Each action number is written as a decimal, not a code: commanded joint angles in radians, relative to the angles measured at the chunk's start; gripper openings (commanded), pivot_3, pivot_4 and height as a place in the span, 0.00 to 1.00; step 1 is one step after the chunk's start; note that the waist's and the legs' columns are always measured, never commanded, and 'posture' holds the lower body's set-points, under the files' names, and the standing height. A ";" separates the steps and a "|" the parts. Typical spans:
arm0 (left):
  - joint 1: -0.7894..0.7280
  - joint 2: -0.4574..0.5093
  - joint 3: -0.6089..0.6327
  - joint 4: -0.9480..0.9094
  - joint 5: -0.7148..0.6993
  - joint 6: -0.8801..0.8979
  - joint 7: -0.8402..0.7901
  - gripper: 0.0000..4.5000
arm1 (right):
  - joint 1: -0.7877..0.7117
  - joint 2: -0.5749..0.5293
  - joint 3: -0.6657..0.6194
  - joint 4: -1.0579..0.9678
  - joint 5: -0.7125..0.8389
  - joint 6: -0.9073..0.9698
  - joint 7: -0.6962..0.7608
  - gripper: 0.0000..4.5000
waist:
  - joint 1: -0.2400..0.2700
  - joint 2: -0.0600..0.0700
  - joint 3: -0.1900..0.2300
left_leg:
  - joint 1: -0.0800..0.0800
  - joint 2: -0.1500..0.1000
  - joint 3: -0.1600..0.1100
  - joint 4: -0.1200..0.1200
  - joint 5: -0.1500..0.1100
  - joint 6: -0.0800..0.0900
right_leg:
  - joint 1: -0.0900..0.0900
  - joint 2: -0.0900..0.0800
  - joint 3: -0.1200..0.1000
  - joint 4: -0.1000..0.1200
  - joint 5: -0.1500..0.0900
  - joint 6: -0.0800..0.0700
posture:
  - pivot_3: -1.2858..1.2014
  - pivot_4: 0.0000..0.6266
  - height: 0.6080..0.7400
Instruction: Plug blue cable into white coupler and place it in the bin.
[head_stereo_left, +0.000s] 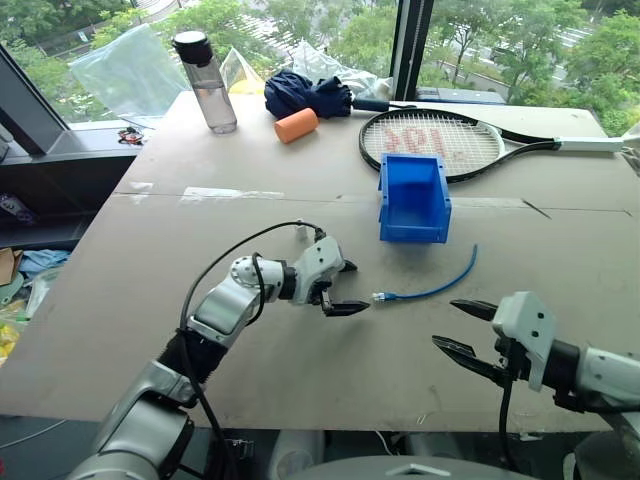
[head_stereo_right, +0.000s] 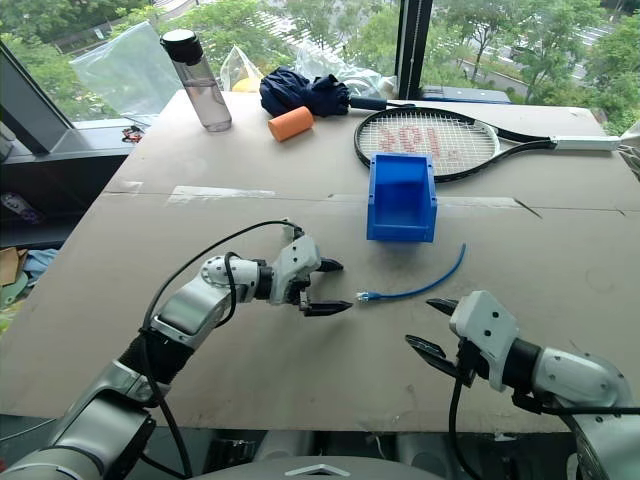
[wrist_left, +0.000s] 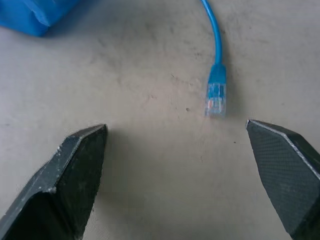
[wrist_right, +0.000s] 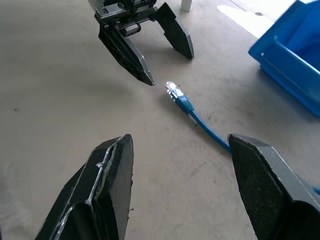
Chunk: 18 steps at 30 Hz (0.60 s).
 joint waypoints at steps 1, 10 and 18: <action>-0.013 -0.050 -0.030 0.069 0.054 -0.103 -0.053 1.00 | 0.057 0.013 -0.057 -0.074 0.013 -0.023 -0.049 0.67 | 0.000 0.000 -0.001 | 0.000 0.000 0.000 0.000 0.000 0.000 | 0.000 0.000 0.000 0.000 0.000 0.000 | 0.52 0.24 1.00; -0.048 -0.156 -0.047 0.264 0.144 -0.239 -0.130 0.61 | 0.151 0.038 -0.046 -0.129 0.006 -0.026 -0.135 0.68 | 0.006 0.000 -0.007 | 0.000 -0.001 0.000 0.001 0.000 0.000 | 0.001 -0.001 0.000 0.000 0.000 0.000 | 0.52 0.24 1.00; -0.064 -0.210 -0.032 0.338 0.155 -0.361 -0.212 0.02 | 0.180 0.043 -0.028 -0.091 -0.002 -0.065 -0.160 0.68 | 0.001 0.002 -0.009 | 0.000 -0.001 0.000 0.001 0.000 0.000 | 0.001 -0.001 0.000 0.000 -0.001 0.001 | 0.52 0.24 1.00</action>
